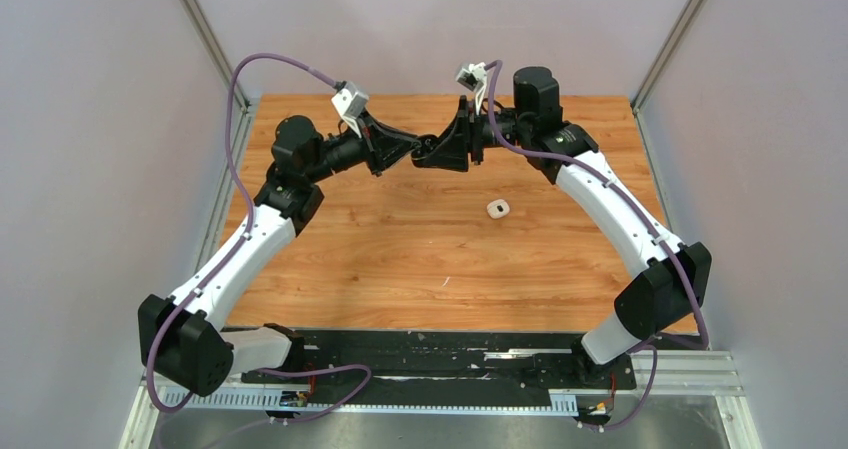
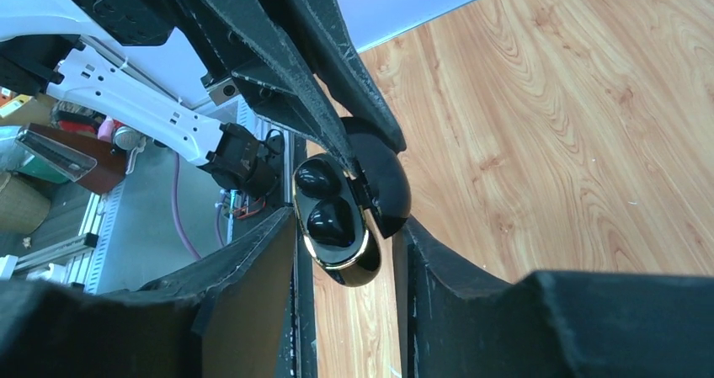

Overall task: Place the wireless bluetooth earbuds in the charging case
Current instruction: Close the charging case.

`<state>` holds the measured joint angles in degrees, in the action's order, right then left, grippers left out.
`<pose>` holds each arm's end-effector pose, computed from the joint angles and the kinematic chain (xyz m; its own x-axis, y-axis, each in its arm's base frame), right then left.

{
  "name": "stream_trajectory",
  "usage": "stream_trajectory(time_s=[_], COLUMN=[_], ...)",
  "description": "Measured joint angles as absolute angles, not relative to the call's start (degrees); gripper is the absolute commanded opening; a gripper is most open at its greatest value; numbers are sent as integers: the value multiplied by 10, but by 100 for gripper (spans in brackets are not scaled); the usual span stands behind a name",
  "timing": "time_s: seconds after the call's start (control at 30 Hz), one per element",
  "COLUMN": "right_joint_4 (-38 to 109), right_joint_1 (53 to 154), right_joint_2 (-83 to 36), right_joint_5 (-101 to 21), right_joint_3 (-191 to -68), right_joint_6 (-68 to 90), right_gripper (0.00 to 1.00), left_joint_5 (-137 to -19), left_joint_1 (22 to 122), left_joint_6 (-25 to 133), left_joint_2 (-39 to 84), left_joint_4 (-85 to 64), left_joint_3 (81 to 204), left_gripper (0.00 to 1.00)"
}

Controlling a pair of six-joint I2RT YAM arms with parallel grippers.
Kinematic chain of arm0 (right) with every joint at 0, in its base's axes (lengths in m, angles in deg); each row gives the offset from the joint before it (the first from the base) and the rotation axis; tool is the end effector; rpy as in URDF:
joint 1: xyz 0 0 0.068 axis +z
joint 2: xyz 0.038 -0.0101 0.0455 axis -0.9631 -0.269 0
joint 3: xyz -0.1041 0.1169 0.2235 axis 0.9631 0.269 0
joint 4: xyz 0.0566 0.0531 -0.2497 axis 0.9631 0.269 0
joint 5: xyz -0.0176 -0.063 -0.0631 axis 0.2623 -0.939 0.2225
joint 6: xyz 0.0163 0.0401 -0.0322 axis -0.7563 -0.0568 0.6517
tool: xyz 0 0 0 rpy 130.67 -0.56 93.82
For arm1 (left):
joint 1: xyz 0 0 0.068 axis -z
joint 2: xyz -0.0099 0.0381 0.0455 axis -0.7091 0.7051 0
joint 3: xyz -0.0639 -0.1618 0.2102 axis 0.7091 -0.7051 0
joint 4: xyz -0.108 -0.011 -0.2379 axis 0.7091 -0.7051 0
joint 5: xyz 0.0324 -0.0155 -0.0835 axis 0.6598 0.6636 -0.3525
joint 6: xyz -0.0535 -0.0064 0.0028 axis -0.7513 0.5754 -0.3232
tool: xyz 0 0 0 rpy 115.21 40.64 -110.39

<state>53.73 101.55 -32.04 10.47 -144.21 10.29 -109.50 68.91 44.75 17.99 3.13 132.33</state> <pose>0.2991 0.1875 0.4088 -0.4079 -0.1326 -0.9033 -0.9116 0.1142 0.3949 0.2517 -0.1355 0.3964 -0.2117 -0.2028 -0.9561 0.8717 0.4033 -0.2785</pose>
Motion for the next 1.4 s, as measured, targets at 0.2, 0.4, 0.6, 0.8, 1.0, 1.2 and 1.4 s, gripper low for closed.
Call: stream_trajectory(time_s=[0.2, 0.4, 0.6, 0.8, 1.0, 1.2, 1.4], right_joint_4=[537, 534, 534, 532, 531, 529, 529], right_joint_1=[1016, 1014, 1013, 1009, 1006, 1006, 1006], right_joint_2=[-320, -320, -321, -325, -330, -331, -342], right_joint_5=[112, 110, 109, 113, 132, 132, 129], right_joint_3=[-1442, -1442, -1442, -1442, -1440, -1440, -1448], right_joint_6=[102, 103, 98, 88, 94, 114, 126], right_gripper=[45, 31, 13, 0, 0, 0, 0], left_joint_5=[-1082, -1081, -1081, -1082, -1075, -1176, -1295], left_joint_1=[683, 683, 683, 683, 663, 622, 610], left_joint_6=[436, 429, 430, 433, 438, 372, 276], left_joint_2=[181, 182, 182, 182, 184, 233, 335], left_joint_4=[34, 37, 38, 33, -12, -7, 41], left_joint_3=[1327, 1327, 1327, 1328, 1358, 1426, 1456], left_gripper=[0, 0, 0, 47, 78, 92, 91])
